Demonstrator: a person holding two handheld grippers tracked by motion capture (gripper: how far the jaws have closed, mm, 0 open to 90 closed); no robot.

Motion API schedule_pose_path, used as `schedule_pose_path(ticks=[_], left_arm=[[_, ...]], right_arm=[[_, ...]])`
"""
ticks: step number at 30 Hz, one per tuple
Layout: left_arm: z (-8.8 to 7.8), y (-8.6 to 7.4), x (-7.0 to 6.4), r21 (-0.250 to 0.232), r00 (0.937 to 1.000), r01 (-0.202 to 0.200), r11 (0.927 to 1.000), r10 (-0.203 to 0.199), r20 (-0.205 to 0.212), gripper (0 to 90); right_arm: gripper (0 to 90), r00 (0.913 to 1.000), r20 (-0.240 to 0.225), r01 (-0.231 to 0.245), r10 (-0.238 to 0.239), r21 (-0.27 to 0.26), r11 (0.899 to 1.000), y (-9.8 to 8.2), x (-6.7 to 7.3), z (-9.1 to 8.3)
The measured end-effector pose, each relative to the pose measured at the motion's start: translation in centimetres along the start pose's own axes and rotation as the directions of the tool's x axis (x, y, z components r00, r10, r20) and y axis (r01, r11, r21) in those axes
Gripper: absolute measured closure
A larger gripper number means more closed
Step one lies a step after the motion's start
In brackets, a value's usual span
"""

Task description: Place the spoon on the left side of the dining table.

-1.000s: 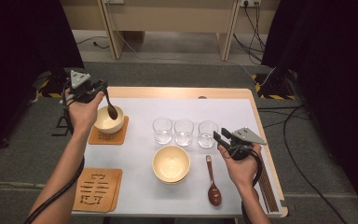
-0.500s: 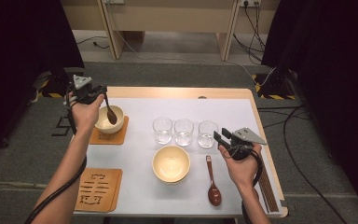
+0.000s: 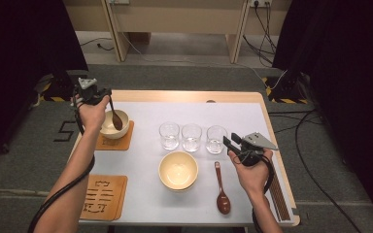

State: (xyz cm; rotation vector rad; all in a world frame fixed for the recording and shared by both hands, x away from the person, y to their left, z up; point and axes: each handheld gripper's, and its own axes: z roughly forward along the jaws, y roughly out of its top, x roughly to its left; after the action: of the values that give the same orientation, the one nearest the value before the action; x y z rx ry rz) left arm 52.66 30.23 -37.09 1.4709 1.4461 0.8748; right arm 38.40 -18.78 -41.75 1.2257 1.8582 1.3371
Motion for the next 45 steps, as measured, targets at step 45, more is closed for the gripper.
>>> schedule_pose_path(ticks=[45], left_arm=[[2.1,-1.5,1.1,0.105,0.9989,0.045,0.9935,-0.044,-0.018,51.6]], right_arm=[[64.1,0.9999,0.004,-0.014,0.014,0.046,0.999,-0.2,-1.0,0.4]])
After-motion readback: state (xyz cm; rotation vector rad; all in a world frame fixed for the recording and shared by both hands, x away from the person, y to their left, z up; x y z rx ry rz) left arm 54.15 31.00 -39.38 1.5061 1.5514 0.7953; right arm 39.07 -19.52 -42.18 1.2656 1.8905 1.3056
